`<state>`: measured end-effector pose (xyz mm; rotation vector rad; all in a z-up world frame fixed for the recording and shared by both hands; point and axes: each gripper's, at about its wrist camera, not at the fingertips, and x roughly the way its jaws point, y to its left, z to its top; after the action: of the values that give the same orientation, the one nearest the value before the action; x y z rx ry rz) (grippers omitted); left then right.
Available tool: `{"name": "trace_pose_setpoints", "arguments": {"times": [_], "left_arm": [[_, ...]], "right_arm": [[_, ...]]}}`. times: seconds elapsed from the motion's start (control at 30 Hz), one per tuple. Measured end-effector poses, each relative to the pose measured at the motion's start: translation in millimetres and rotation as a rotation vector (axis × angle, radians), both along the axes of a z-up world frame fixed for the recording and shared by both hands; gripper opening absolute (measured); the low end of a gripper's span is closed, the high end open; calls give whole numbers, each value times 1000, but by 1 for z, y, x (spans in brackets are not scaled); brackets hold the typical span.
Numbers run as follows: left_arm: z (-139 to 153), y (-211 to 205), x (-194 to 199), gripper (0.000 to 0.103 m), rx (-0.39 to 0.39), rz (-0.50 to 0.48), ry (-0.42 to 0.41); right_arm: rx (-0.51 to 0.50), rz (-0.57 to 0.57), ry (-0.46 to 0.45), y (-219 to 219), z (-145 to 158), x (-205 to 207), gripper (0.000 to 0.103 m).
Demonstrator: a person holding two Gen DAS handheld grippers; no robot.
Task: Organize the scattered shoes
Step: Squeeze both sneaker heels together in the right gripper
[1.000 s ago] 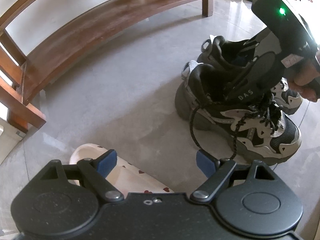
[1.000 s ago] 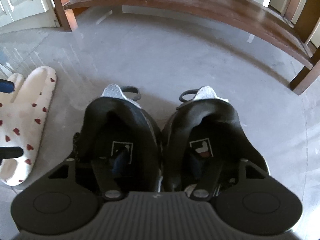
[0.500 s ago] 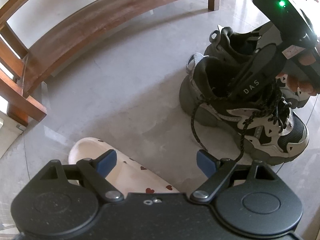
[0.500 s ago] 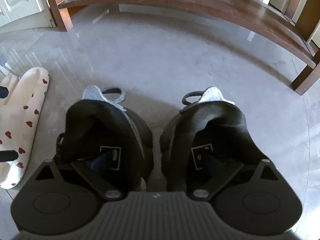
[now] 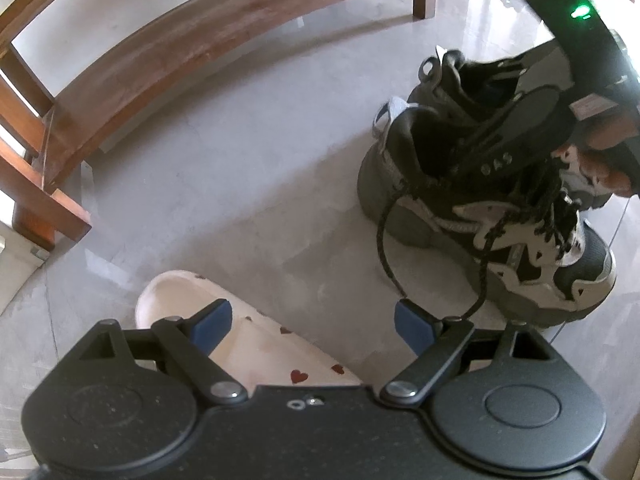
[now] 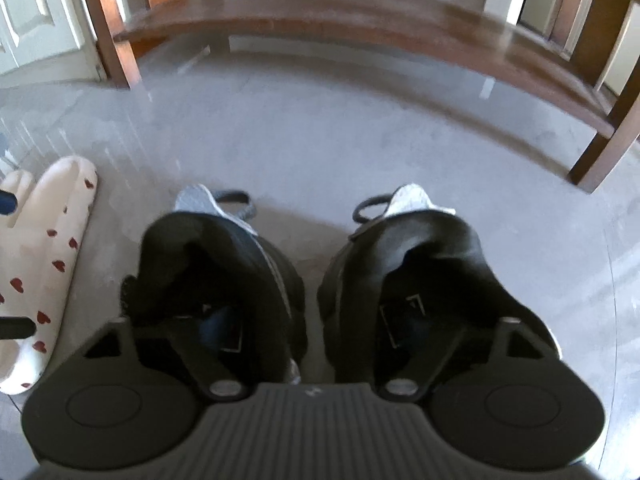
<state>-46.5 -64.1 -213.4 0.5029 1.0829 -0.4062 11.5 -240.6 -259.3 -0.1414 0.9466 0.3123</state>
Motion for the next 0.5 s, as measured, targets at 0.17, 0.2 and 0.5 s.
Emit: {"name": "trace_pose_setpoints", "arguments": {"times": [0.17,0.2,0.5], "left_arm": [[3,-4,-3,89,0,-11,-9],[4,-4,-4,89,0,-13,-11],[3,-9,-6,89,24,-36,-21]], "right_arm": [[35,-20,-43,-5,1,-8,47],[44,-26,-50,-6,1,-9,45],[101,-122,-112,-18,0,-18,39]]}}
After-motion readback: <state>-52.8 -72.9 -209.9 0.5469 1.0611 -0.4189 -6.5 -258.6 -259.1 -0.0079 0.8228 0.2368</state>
